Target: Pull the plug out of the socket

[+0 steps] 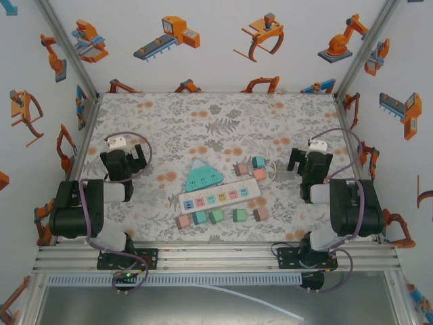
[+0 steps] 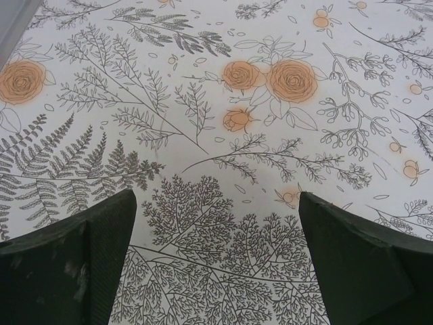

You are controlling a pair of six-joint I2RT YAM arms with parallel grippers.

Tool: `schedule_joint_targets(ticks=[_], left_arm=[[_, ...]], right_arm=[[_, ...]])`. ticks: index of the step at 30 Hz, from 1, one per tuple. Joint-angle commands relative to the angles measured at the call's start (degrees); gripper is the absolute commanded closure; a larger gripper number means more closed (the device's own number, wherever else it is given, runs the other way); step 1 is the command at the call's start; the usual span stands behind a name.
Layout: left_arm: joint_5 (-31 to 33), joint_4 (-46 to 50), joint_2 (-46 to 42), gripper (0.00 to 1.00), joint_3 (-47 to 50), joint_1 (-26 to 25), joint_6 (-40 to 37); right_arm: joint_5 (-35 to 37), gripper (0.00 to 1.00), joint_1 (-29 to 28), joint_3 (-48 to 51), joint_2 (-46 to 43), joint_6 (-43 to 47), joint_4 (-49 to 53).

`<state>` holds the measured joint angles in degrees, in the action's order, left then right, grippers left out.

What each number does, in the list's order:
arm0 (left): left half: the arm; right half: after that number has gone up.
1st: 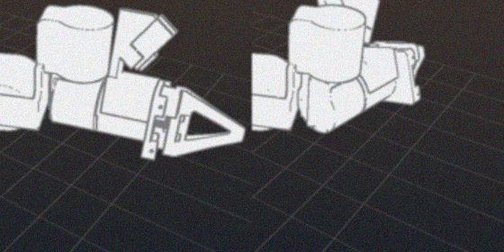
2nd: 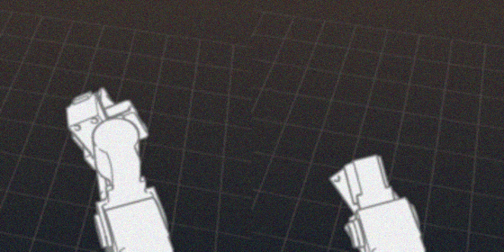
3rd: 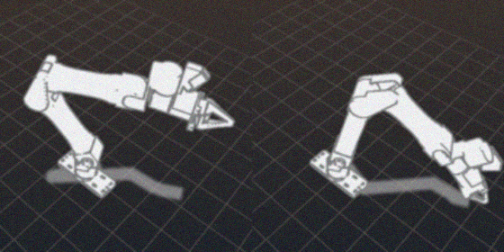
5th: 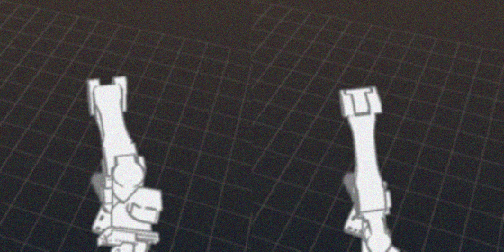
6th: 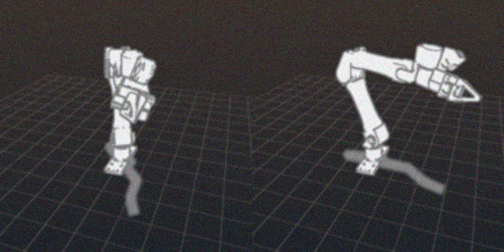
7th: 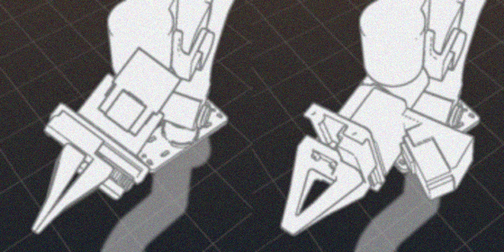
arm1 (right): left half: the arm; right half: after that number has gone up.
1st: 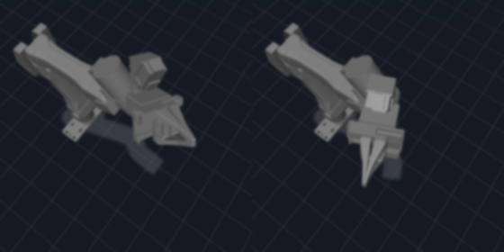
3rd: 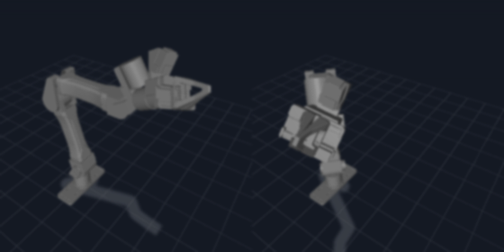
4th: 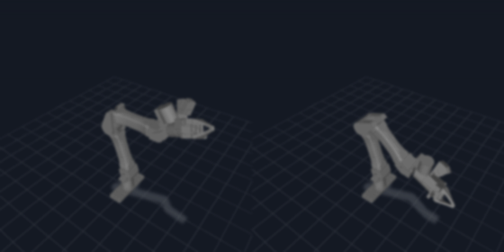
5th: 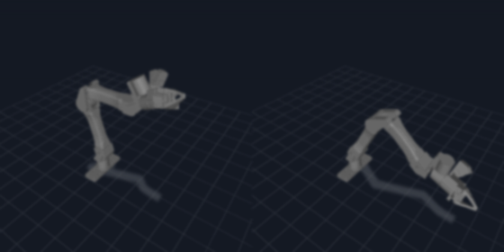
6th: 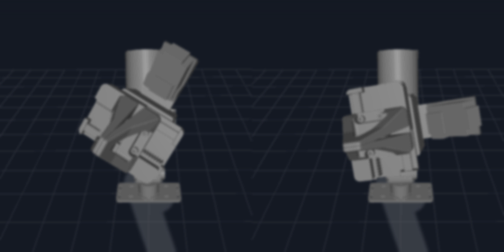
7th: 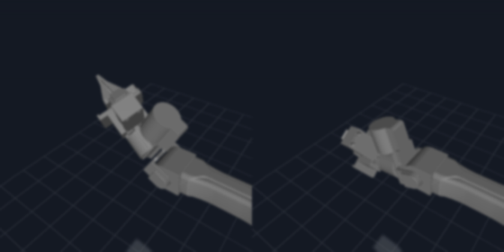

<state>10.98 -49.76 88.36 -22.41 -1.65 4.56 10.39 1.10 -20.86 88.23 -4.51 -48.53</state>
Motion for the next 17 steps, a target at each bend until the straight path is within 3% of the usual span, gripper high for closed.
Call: schedule_joint_targets(ticks=[1,17], left_arm=[[-1.19,1.97,-0.5,0.03,-0.57,-0.24,-0.97],[-1.19,1.07,-0.2,0.03,-0.35,-0.34,-0.96]], right_arm=[[-1.08,0.01,-0.08,-0.49,0.25,-0.67,-3.06],[-2.05,0.01,0.12,-0.6,0.19,-0.33,-2.55]])
